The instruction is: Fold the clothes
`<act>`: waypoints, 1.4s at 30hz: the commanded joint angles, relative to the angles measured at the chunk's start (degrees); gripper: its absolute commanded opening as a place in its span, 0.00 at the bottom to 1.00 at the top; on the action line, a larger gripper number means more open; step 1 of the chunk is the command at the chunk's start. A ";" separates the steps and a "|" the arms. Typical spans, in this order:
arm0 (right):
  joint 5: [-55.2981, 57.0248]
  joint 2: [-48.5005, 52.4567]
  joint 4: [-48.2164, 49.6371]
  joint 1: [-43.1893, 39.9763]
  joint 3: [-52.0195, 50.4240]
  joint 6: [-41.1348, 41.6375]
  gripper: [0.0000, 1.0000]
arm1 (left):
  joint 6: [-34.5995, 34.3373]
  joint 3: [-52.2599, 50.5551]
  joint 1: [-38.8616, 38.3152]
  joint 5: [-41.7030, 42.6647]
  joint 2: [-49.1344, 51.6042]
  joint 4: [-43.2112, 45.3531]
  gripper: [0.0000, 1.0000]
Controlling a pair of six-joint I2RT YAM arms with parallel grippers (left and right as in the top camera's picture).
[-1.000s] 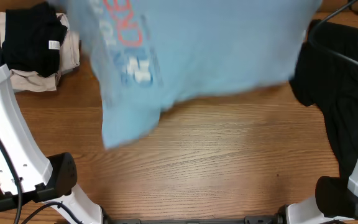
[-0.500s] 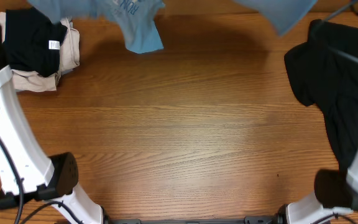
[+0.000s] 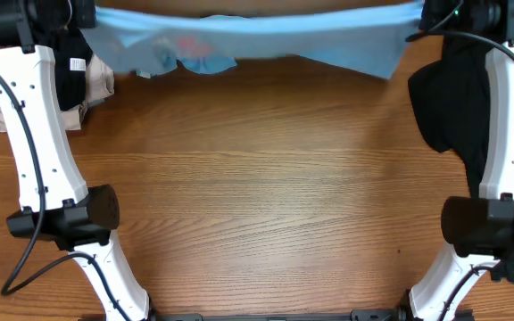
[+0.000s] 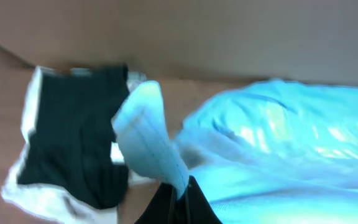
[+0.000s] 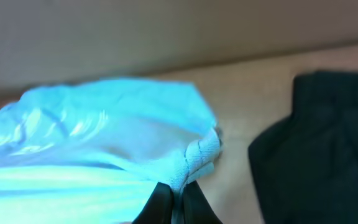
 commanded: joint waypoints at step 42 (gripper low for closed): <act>-1.53 -41.00 -5.42 -0.92 -73.40 20.98 0.04 | -4.17 -68.04 -0.31 0.90 -28.22 -3.21 0.04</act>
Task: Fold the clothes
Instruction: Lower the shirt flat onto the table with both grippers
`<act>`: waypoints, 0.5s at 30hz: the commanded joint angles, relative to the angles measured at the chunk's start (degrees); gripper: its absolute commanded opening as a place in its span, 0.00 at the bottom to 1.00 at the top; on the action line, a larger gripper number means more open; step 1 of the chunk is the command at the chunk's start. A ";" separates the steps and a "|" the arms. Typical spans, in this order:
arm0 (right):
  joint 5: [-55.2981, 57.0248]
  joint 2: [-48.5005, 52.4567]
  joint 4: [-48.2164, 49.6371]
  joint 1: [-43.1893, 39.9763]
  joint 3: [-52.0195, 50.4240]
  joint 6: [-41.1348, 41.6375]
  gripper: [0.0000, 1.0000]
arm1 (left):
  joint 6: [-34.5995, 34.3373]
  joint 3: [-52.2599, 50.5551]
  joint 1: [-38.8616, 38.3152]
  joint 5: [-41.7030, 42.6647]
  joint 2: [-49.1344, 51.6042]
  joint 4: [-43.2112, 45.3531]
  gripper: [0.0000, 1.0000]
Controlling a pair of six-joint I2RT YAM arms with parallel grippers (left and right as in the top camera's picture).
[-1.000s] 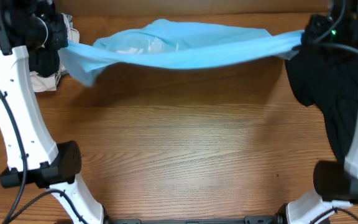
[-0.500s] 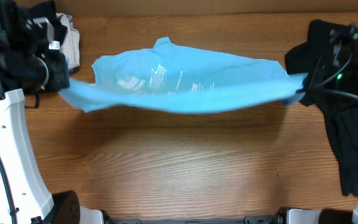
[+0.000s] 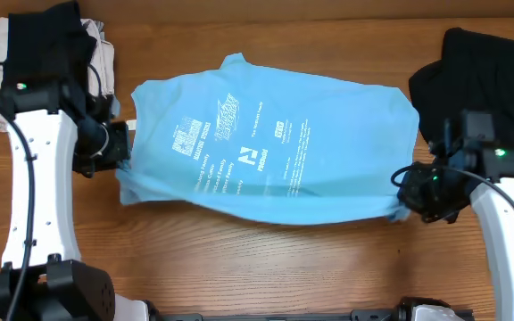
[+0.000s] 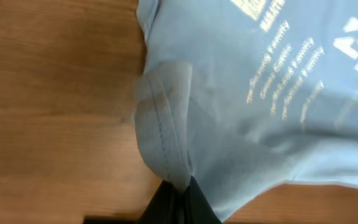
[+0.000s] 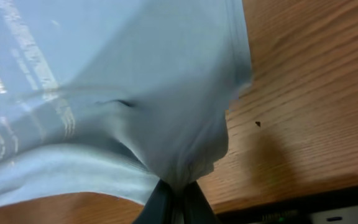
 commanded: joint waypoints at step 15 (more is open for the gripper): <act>7.50 3.28 23.47 -0.26 -4.61 3.87 0.04 | -1.57 -14.78 -2.91 0.07 0.42 36.68 0.04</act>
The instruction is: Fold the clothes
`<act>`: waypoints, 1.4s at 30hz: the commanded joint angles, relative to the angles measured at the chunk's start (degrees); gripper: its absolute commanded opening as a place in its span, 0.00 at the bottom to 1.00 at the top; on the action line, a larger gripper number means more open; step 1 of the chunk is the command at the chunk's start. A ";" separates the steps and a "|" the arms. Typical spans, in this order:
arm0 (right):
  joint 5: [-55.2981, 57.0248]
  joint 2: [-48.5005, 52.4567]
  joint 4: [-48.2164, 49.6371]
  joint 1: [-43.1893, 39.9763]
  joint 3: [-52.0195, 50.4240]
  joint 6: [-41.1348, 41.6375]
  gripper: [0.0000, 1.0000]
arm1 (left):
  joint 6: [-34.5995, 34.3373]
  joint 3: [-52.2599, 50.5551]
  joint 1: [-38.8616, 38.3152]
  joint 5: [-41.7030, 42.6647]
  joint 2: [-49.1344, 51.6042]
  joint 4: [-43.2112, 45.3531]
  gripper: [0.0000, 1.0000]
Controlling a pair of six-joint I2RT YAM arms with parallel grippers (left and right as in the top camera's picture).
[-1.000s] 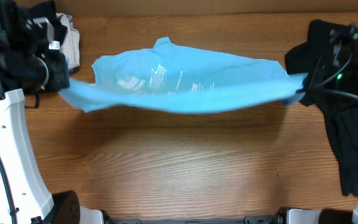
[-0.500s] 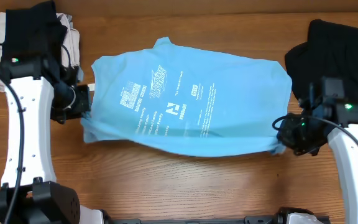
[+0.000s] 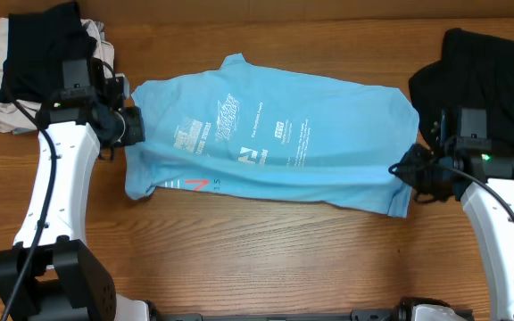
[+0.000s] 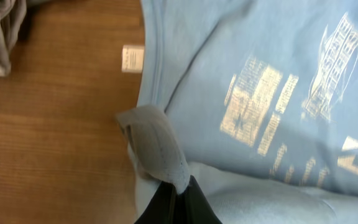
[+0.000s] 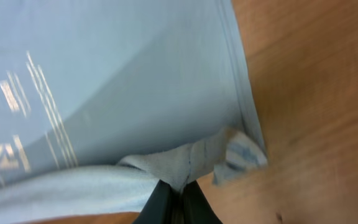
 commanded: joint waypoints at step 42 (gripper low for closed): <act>0.04 -6.21 -12.63 -0.17 3.69 0.74 0.83 | -11.10 29.33 -5.25 -7.50 8.61 -38.29 1.00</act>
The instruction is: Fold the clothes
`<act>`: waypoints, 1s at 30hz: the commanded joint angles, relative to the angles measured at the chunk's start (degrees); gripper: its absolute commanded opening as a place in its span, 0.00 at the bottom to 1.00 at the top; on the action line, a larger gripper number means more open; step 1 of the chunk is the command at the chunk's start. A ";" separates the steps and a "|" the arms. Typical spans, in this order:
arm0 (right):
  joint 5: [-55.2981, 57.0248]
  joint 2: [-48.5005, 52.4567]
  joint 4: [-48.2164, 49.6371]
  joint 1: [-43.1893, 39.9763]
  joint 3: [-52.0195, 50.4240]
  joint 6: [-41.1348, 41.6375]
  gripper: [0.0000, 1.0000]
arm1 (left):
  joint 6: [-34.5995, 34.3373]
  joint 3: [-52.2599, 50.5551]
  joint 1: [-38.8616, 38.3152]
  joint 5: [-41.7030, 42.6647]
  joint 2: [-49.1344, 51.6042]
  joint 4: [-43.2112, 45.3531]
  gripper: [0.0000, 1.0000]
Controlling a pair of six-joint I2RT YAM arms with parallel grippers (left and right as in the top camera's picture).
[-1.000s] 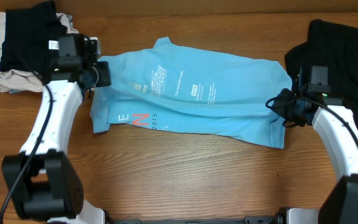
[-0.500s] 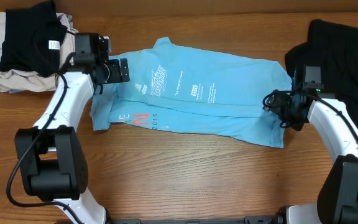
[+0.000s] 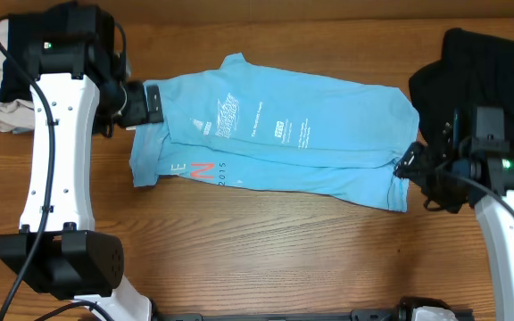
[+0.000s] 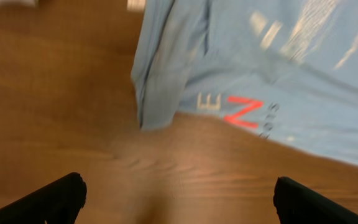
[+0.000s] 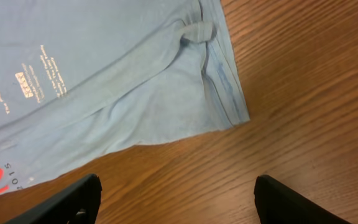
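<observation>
A light blue T-shirt lies on the wooden table, its near part folded back over the far part so that red and white print shows near its left end. My left gripper hangs open over bare wood just off the shirt's left end. In the overhead view its arm is at the shirt's upper left corner. Open too, my right gripper hovers over bare wood beside the shirt's right hem, and its arm is just right of the cloth. Neither holds anything.
A black garment is heaped at the back right of the table. At the back left sits a pile of black and beige clothes, partly hidden by my left arm.
Both grippers were shut on the shirt's lower corners and are now open and clear of the cloth. The folded-over layer lies flat, and the red print faces up.
The shirt first hung stretched between both shut grippers at the table's far edge. Then it lay spread flat, print up, each gripper shut on a near corner. Those corners then stood farther back over the shirt. Now the cloth lies folded and both grippers are open.
</observation>
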 commanded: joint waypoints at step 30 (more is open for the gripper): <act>-2.32 -0.87 16.70 -0.11 -20.59 0.28 0.76 | -1.01 -56.33 1.16 -11.76 -5.99 53.29 0.20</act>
